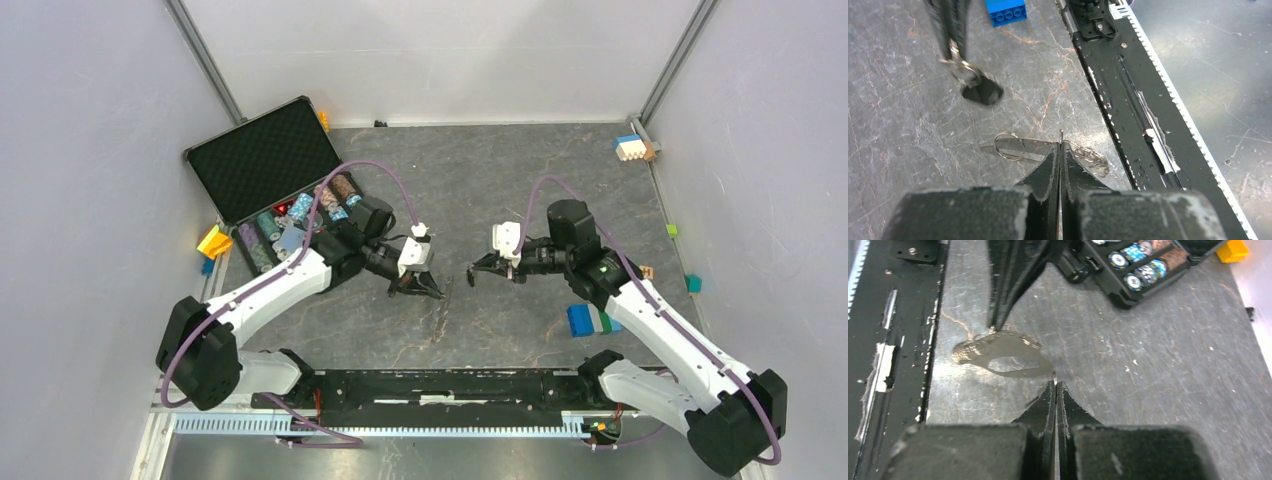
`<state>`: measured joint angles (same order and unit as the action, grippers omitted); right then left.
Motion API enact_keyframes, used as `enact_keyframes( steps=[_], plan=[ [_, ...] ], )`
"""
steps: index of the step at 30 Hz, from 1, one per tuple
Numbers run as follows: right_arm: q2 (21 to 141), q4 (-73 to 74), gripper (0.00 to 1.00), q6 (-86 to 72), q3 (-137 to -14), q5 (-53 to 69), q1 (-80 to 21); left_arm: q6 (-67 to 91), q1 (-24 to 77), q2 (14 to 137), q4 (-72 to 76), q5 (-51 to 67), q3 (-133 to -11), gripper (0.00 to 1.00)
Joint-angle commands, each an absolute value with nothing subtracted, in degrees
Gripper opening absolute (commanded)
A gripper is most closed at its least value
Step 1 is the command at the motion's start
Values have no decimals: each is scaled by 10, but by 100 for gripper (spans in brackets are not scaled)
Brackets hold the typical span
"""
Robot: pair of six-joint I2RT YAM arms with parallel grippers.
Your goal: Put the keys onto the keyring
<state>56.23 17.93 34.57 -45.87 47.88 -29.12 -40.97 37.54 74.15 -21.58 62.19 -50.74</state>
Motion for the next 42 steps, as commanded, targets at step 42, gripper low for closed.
enact_keyframes(
  steps=[42],
  plan=[
    [616, 100, 0, 281, -425, 407, -440, -549, 346, 808, -304, 708, -580, 2]
  ],
)
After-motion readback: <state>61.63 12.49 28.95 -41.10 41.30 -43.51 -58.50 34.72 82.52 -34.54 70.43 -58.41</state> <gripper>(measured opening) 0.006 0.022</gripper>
